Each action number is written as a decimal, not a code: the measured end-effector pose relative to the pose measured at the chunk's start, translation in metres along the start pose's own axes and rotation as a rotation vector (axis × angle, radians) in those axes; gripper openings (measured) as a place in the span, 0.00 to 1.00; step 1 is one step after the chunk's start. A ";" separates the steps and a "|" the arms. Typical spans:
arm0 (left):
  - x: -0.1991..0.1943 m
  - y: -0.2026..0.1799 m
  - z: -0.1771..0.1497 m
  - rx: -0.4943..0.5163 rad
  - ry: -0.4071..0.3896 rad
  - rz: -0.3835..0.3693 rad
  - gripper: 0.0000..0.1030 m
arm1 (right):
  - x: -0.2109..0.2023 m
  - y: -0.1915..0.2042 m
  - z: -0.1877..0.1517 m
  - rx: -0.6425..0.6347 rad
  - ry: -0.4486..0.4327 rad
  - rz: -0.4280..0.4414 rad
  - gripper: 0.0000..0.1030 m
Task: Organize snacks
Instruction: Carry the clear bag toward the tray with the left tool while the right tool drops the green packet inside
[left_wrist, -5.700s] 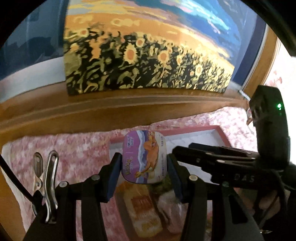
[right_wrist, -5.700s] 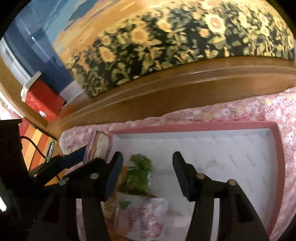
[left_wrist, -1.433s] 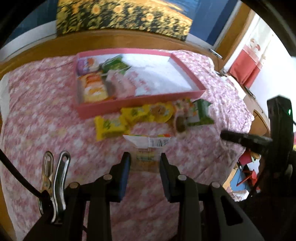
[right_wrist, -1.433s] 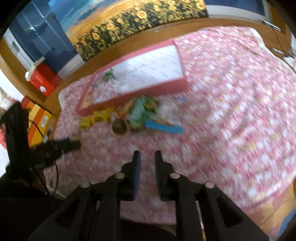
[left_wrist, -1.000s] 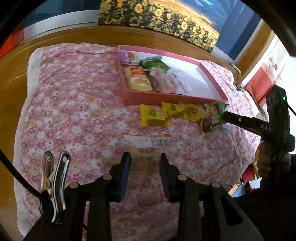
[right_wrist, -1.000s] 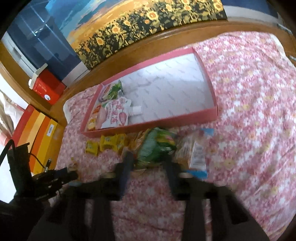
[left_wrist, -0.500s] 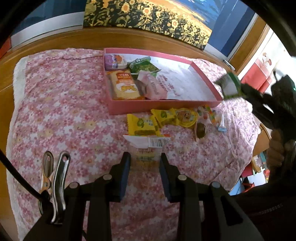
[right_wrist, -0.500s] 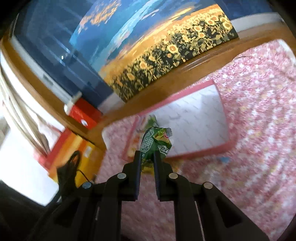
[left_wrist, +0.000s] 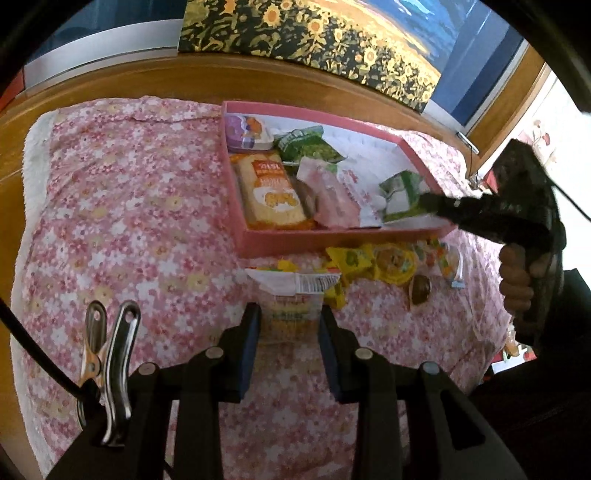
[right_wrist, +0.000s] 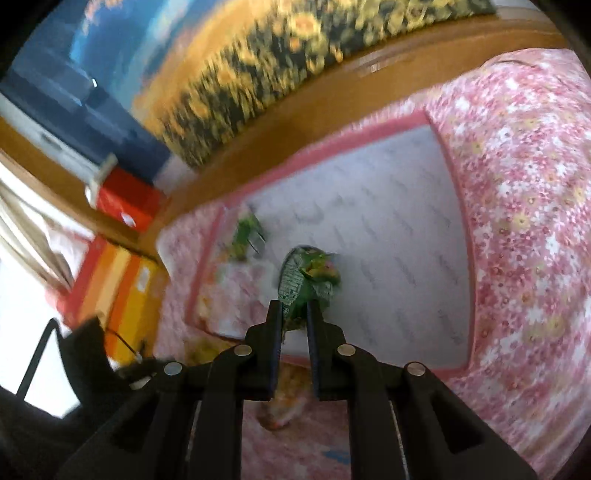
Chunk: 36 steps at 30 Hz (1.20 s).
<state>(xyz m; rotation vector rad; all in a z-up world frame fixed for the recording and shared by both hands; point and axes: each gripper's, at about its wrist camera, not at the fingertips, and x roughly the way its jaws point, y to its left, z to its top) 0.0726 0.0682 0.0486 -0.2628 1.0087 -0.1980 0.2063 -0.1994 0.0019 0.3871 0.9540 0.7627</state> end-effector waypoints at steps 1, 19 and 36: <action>0.000 0.000 0.001 -0.002 -0.003 -0.001 0.32 | 0.002 -0.001 0.001 -0.007 0.019 -0.025 0.14; -0.008 -0.005 -0.005 -0.044 -0.034 0.055 0.32 | 0.010 0.009 0.030 -0.017 0.008 -0.220 0.17; -0.030 -0.030 0.035 -0.112 -0.167 0.082 0.32 | 0.042 0.062 0.013 -0.618 0.114 -0.299 0.17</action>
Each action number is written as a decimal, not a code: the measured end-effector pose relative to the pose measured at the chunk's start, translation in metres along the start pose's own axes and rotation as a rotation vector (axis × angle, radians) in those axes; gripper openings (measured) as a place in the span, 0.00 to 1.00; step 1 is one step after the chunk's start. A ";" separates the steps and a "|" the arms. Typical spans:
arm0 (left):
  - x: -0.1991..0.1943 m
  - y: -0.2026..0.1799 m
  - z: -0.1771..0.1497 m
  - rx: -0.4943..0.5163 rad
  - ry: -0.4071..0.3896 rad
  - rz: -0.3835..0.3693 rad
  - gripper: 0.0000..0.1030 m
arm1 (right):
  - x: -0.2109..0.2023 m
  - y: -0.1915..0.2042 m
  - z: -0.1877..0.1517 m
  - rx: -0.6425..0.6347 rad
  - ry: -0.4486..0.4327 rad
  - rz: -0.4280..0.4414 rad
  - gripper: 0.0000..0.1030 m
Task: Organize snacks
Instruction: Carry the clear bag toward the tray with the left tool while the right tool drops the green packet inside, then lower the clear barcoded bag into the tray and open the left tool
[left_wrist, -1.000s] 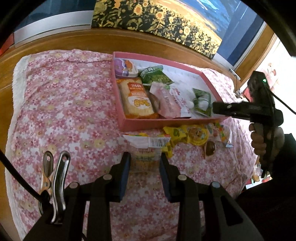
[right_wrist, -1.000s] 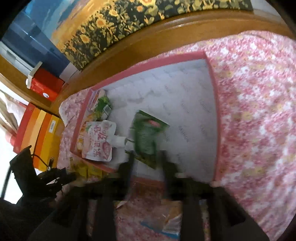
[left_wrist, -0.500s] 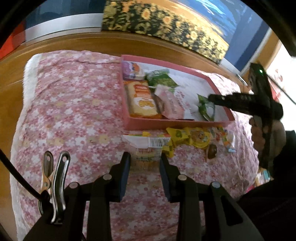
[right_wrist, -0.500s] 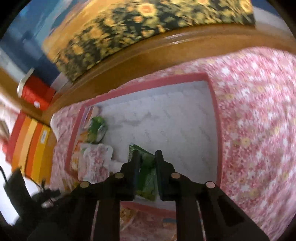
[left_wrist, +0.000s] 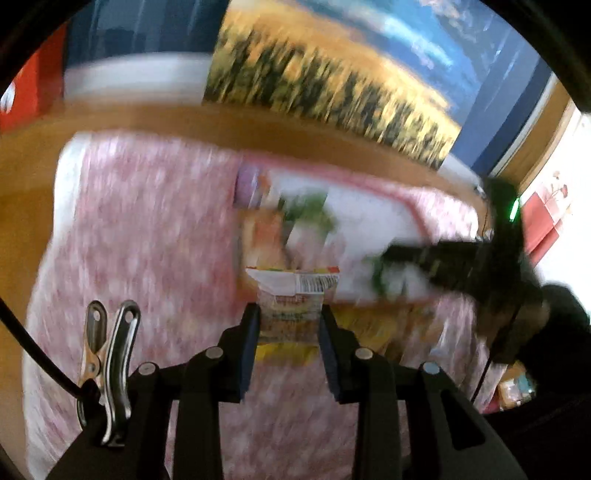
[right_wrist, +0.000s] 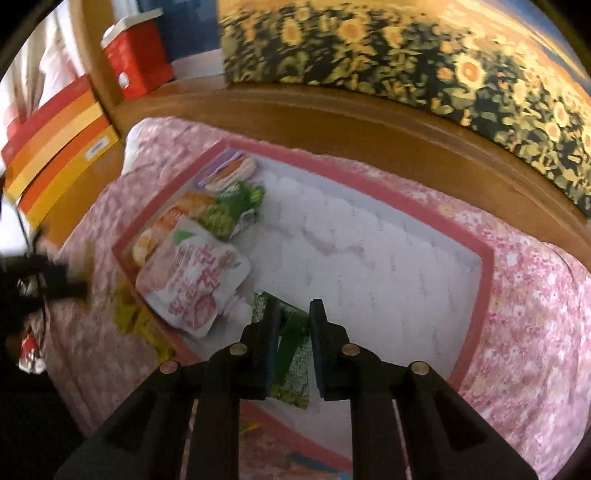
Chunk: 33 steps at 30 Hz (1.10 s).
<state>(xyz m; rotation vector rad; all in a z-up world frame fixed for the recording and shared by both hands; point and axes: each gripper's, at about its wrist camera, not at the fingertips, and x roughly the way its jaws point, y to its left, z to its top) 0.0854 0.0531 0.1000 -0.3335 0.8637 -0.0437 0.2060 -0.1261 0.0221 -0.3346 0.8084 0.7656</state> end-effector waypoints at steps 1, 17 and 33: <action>-0.001 -0.008 0.011 0.023 -0.021 -0.007 0.32 | 0.001 0.001 0.000 -0.002 -0.006 -0.007 0.17; 0.115 -0.115 0.073 0.778 0.208 -0.148 0.32 | -0.025 -0.050 -0.037 0.448 -0.219 0.140 0.33; 0.105 -0.082 0.114 0.698 0.201 -0.162 0.72 | -0.005 -0.083 -0.002 0.472 -0.225 0.158 0.34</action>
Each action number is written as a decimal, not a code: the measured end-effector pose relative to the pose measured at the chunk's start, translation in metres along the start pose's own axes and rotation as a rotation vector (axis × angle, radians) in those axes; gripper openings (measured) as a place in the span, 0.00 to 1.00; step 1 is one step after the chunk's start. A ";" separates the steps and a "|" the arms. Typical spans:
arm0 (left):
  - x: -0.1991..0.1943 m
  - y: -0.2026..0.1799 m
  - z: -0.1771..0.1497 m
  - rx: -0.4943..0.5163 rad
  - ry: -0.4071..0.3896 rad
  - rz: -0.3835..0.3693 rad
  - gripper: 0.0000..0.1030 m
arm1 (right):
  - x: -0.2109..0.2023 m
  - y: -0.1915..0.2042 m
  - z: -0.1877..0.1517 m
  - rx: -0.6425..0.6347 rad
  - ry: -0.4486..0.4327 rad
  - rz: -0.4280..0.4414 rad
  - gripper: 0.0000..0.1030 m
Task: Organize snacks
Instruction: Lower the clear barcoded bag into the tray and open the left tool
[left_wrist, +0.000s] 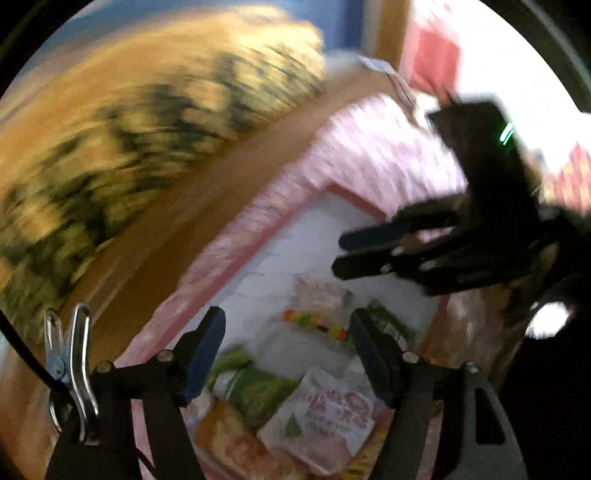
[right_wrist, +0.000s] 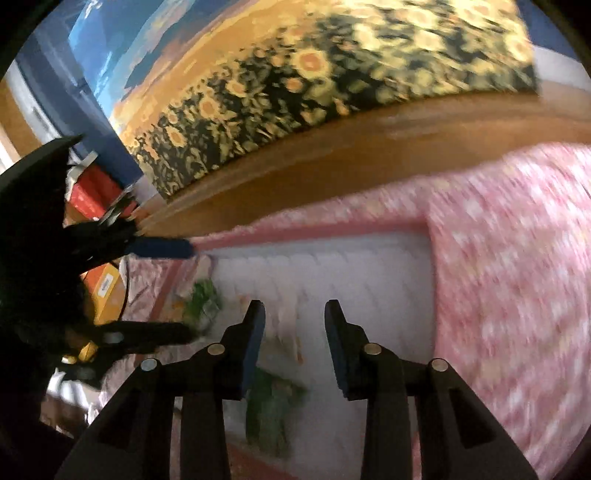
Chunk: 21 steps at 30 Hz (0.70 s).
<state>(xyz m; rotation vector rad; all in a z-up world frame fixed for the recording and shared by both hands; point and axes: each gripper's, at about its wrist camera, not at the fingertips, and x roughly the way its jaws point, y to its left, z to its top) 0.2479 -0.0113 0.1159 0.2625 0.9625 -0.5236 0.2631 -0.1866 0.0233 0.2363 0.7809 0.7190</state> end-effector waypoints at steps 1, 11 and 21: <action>-0.012 0.008 -0.008 -0.083 -0.042 0.019 0.73 | 0.008 0.004 0.008 -0.028 0.027 0.002 0.34; -0.061 0.020 -0.136 -0.691 -0.180 0.038 0.73 | 0.036 0.030 0.012 -0.034 0.184 -0.078 0.26; -0.066 -0.005 -0.167 -0.786 -0.200 -0.016 0.72 | 0.033 0.021 0.006 0.282 0.163 -0.132 0.26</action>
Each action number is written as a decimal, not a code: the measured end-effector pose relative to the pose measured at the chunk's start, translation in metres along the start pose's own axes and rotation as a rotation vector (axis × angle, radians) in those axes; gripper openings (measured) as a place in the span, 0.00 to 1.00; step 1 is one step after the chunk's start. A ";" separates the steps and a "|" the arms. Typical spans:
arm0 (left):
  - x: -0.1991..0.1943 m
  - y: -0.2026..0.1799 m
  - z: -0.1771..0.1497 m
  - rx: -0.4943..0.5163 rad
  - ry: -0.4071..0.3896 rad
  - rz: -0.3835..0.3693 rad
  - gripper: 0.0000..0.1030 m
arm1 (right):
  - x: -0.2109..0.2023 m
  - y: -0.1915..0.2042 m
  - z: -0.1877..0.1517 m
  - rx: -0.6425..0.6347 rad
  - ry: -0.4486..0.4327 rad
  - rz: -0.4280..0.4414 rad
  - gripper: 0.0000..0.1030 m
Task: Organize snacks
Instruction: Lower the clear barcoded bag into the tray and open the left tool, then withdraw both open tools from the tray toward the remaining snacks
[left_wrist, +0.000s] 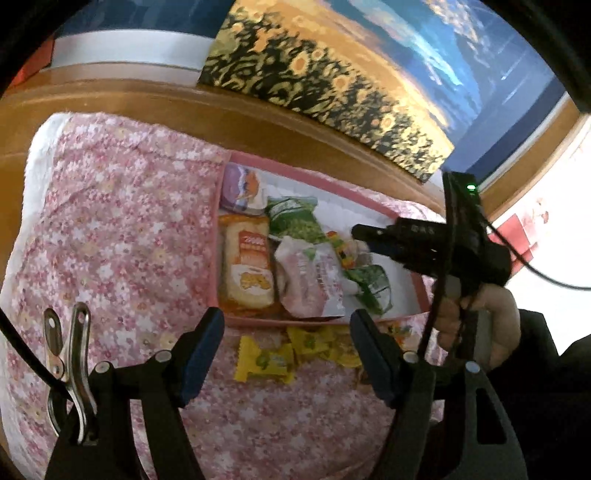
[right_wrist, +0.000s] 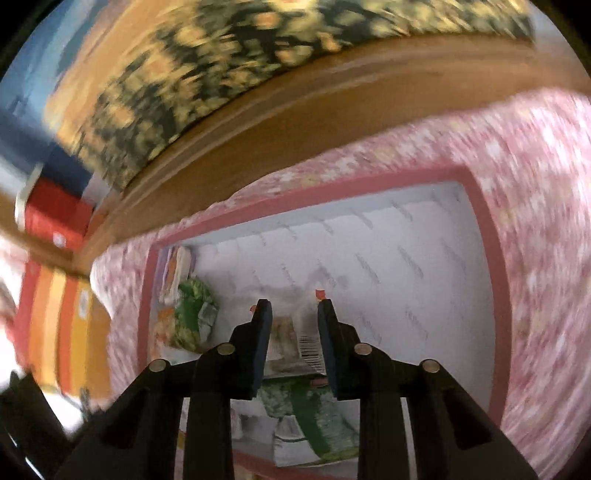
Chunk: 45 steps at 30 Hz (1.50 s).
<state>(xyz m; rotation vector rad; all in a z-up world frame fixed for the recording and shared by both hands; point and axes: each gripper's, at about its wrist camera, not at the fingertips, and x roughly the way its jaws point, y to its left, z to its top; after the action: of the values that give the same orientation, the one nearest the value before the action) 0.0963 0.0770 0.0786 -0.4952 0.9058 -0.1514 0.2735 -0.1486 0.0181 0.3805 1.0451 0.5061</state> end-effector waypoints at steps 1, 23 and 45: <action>-0.001 -0.001 0.000 0.006 -0.003 -0.006 0.72 | 0.001 -0.001 0.001 0.032 0.006 0.015 0.26; -0.002 0.006 0.011 0.083 0.015 -0.121 0.69 | 0.006 0.034 -0.007 -0.107 0.066 -0.053 0.39; -0.041 -0.014 -0.025 0.242 0.009 -0.014 0.70 | -0.138 0.044 -0.135 -0.289 -0.320 -0.079 0.73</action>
<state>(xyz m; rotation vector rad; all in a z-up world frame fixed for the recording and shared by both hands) 0.0522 0.0697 0.1019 -0.2758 0.8792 -0.2723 0.0881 -0.1822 0.0785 0.1550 0.6633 0.4986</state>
